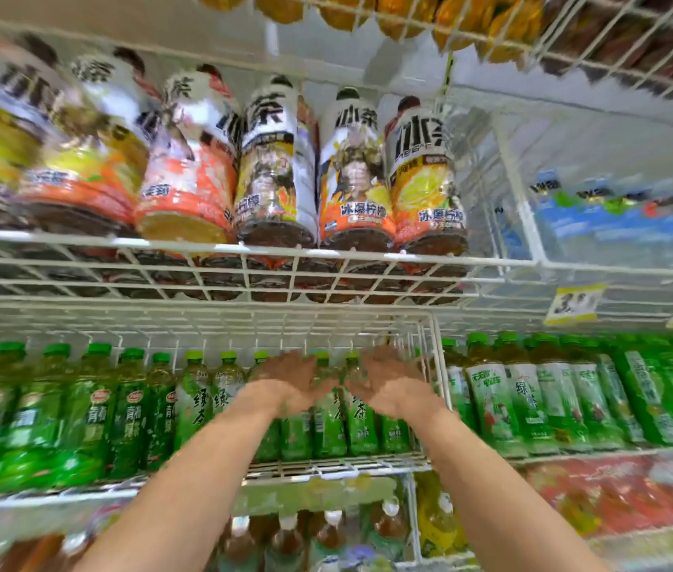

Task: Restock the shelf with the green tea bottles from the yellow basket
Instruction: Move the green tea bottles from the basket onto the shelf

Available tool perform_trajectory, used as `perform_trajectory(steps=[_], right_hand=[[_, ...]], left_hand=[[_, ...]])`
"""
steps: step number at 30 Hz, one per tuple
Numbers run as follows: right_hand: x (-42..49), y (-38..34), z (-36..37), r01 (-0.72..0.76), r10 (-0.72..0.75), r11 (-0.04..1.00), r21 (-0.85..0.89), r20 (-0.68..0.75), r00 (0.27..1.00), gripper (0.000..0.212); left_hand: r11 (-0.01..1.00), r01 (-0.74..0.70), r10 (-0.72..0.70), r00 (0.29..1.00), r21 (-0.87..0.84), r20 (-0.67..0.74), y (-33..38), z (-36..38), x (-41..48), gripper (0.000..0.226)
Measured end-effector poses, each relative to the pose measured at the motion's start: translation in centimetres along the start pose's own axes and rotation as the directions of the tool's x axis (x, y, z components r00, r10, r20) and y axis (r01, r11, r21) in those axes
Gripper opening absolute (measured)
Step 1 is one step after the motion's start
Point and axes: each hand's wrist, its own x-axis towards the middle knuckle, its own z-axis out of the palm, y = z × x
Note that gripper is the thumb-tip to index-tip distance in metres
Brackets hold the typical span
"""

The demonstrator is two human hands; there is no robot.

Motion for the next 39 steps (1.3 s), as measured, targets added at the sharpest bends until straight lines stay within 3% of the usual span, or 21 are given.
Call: perform_trajectory(steps=[1, 3, 5, 10, 16, 22, 32, 39], right_hand=[[-0.8, -0.6, -0.1, 0.024, -0.025, 0.999, -0.023, -0.023, 0.999, 0.089], [-2.5, -1.9, -0.2, 0.034, -0.035, 0.999, -0.042, -0.037, 0.999, 0.082], [-4.1, -3.4, -0.5, 0.038, -0.040, 0.998, -0.054, -0.034, 0.999, 0.071], [-6.8, -7.6, -0.7, 0.082, -0.084, 0.993, -0.088, -0.029, 0.996, 0.070], [-8.8, -13.2, 0.9, 0.203, -0.206, 0.978, -0.045, -0.080, 0.975, 0.073], [-10.5, -19.3, 4.4, 0.332, -0.331, 0.943, -0.005, -0.092, 0.939, 0.076], [-15.6, -20.0, 12.9, 0.378, -0.377, 0.923, 0.076, -0.019, 0.926, 0.066], [-19.1, -16.4, 21.9, 0.246, -0.272, 0.960, 0.138, 0.223, 0.936, 0.068]], left_hand=[[1.000, 0.021, -0.020, 0.999, -0.015, 0.026, -0.3, -0.3, -1.3, 0.074], [0.998, 0.068, -0.067, 0.996, -0.015, 0.051, -1.0, -0.6, -3.9, 0.073], [0.994, 0.085, -0.084, 0.996, 0.065, -0.014, -1.7, -1.4, -6.3, 0.074], [0.966, 0.144, -0.130, 0.988, 0.215, -0.077, -3.5, -2.7, -11.7, 0.078], [0.948, 0.204, -0.170, 0.973, 0.242, -0.154, -7.0, -1.6, -17.8, 0.074], [0.928, 0.270, -0.241, 0.960, 0.256, -0.139, -10.8, 1.1, -22.4, 0.080], [0.965, 0.212, -0.209, 0.977, 0.157, -0.033, -12.8, 9.2, -27.3, 0.067], [0.970, 0.232, -0.243, 0.950, 0.076, 0.195, -11.7, 19.3, -28.7, 0.071]])
